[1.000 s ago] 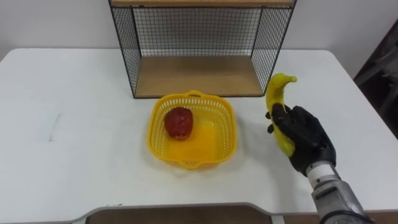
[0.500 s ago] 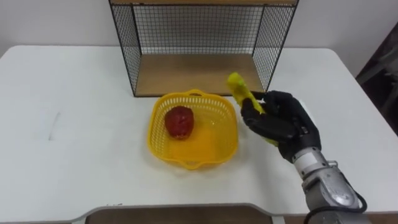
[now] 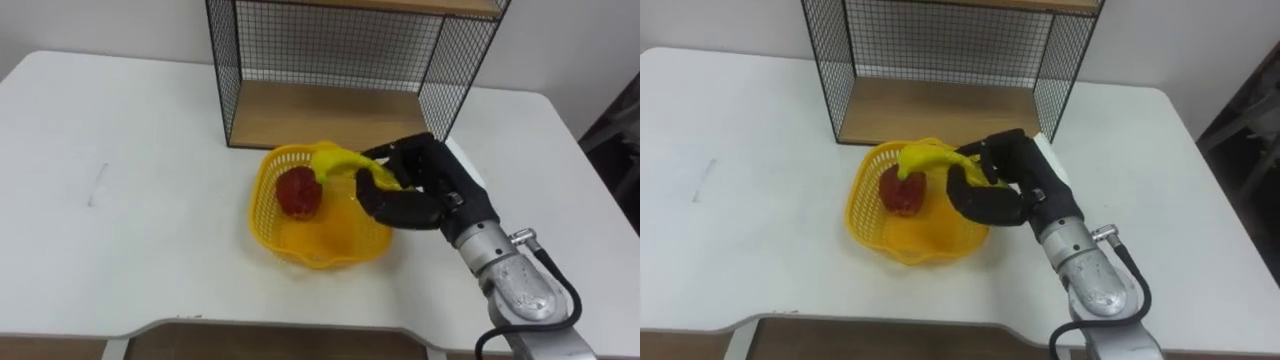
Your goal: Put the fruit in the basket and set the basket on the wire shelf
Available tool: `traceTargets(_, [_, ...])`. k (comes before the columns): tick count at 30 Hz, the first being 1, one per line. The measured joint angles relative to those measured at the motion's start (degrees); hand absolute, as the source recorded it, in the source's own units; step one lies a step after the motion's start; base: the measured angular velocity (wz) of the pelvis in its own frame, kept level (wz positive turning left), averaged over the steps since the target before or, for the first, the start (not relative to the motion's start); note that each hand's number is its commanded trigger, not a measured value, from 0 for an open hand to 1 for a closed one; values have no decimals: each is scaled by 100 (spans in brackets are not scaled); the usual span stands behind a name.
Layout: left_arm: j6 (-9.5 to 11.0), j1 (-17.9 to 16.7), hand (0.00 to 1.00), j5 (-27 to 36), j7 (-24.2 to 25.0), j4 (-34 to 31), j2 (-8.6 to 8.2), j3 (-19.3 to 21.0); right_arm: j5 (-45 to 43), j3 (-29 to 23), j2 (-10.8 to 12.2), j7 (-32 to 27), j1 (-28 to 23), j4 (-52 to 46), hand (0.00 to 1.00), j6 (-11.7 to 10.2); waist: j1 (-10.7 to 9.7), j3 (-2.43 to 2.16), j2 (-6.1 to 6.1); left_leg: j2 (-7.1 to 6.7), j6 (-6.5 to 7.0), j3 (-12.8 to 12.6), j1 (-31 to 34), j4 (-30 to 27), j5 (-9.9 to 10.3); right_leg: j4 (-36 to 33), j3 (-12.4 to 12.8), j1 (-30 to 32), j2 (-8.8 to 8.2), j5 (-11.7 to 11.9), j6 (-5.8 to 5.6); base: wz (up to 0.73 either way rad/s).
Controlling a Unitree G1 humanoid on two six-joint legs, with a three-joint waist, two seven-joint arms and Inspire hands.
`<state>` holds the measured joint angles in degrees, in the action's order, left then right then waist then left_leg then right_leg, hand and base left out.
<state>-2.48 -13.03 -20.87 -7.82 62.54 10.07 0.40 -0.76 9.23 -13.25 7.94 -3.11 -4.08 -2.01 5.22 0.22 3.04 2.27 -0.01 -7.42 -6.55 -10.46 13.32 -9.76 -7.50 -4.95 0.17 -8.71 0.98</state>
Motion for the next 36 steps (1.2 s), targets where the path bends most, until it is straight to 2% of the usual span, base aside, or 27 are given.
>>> traceTargets(2, [-1, 2, 0, 4, -3, -5, 6, -16, -143, 110, -41, 17, 7, 0, 100, 0, 57, 2, -7, 3, 1, -8, 5, -4, -2, -1, -10, 2, 2, 1, 1, 0])
traceTargets(3, [-2, 6, 0, 7, -1, -22, 12, -79, -195, 177, -58, 35, 8, 0, 56, 6, 86, 3, -14, 4, 1, -2, 9, -6, -2, 0, -24, 2, 2, 1, 1, 4])
traceTargets(4, [-2, 12, 0, 6, 4, -40, 11, -115, -200, 245, -63, 39, 9, 0, 49, 10, 111, 3, -21, 4, 0, 5, 15, -7, -3, 1, -39, 1, 0, 1, 1, 5])
traceTargets(5, [-2, 16, 0, 6, 8, -50, 11, -120, -200, 279, -63, 43, 12, 0, 5, 10, 118, 4, -23, 4, 0, 9, 17, -8, -3, 2, -44, 1, 0, 1, 1, 4])
traceTargets(6, [-3, 30, 0, 16, 20, -56, 11, -119, -200, 334, -57, 59, 31, 0, 0, 17, 147, 9, -31, 4, 0, 13, 21, -7, -3, 2, -47, 2, 0, 1, 1, 0])
traceTargets(10, [-35, 34, 0, 55, 76, -56, 11, -118, -197, 471, -55, 83, 290, 1, 0, 46, 148, 35, -75, 2, 1, 21, 22, 6, -3, 8, -56, 1, -2, 1, 1, 0])
traceTargets(13, [-105, 39, 0, 121, 76, -55, 10, -120, -187, 525, -47, 62, 368, 7, 0, 54, 148, 34, -79, 2, 1, 65, 40, 6, -3, 8, -105, 0, -4, 1, 1, 7])
traceTargets(20, [-128, 25, 0, 122, 72, -47, 3, -139, -155, 579, -11, -107, 368, 230, 0, 65, 148, 30, -86, 1, 0, 145, 71, -12, -3, 10, -214, -9, -8, 1, 1, 6])
traceTargets(24, [-132, 44, 0, 121, 67, -53, -5, -193, -172, 587, -8, -177, 366, 463, 0, 69, 142, 22, -104, 0, 0, 150, 88, -31, -4, 9, -211, 0, -10, 1, 1, 0])
traceTargets(31, [-132, 43, 0, 114, 58, -70, -33, -248, -192, 586, -6, -290, 365, 473, 0, 71, 134, -23, -150, 0, -1, 147, 86, -40, -4, 8, -210, 0, -9, 1, 1, 0])
traceTargets(36, [-140, 50, 0, 116, 58, -70, -35, -248, -222, 587, -7, -294, 364, 527, 0, 72, 130, -25, -148, -1, -1, 150, 82, -41, -4, 7, -195, -3, -9, 1, 2, 0])
